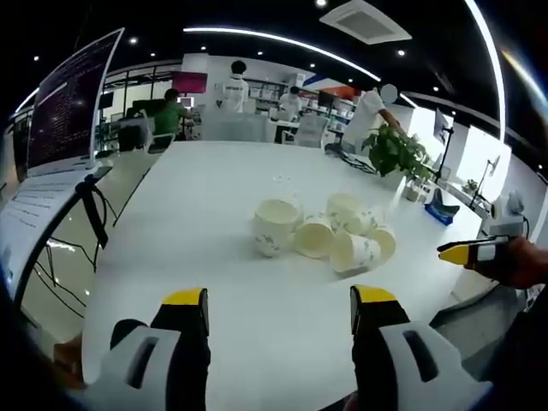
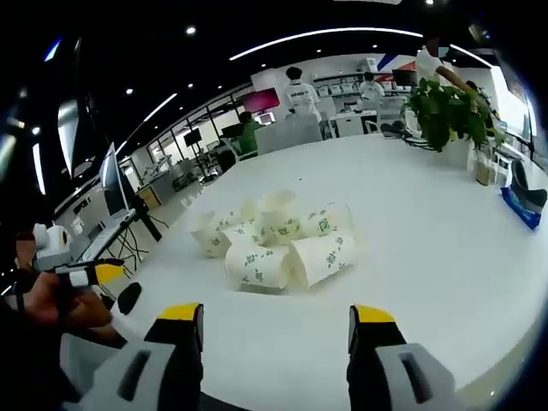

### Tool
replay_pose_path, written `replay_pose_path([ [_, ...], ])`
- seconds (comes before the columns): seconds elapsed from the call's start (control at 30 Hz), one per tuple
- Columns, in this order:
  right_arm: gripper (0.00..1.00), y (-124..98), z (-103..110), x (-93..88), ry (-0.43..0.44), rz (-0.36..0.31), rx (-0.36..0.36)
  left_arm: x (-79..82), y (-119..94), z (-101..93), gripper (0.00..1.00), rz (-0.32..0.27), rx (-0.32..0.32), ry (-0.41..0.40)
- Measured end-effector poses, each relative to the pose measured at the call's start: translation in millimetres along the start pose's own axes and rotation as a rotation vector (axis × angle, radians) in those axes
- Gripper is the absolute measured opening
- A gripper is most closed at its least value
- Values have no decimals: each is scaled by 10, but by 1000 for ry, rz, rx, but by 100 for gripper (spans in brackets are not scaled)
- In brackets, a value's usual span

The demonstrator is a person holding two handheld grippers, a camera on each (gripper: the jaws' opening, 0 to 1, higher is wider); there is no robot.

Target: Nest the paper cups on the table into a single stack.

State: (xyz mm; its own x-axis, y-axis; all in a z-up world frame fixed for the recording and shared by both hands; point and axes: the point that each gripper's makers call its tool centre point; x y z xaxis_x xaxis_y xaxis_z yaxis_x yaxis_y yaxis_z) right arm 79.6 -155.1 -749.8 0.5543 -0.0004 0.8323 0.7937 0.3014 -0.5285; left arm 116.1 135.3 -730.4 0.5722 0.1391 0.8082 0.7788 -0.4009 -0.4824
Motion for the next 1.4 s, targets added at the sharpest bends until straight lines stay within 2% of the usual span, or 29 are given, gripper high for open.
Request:
replay_pose_path([
  [0.43,68,83,-47,53,-14,4,4,30,93,-36,66,-1,-7,6],
  [0.77,68,123,-66,121,-16,-4,3,117,136,-105,66,-4,-20,22],
  [1.0,68,143,-67,154,-18,1,9,85,148,-100,65,6,-19,33],
  [1.2,68,224,-36,356,-52,-2,31,47,150,-108,65,16,-23,30],
  [1.3,66,332,-7,456,-79,3,49,17,159,-117,65,20,-26,28],
  [1.4,66,424,93,695,-109,-8,78,-12,157,-147,65,25,-29,26],
])
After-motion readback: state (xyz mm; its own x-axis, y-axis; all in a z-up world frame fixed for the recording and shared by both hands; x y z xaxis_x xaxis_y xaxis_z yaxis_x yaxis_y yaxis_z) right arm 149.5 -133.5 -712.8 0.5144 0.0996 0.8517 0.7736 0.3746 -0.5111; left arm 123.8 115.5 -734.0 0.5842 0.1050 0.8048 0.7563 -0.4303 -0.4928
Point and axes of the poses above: the point that each gripper's makers call its tool centre point, and the gripper's own axes: y roughly forward along the fingers, z roughly to its left, x roughly out of its top, and after that the axes turned 10 degrees about -y, right-handed
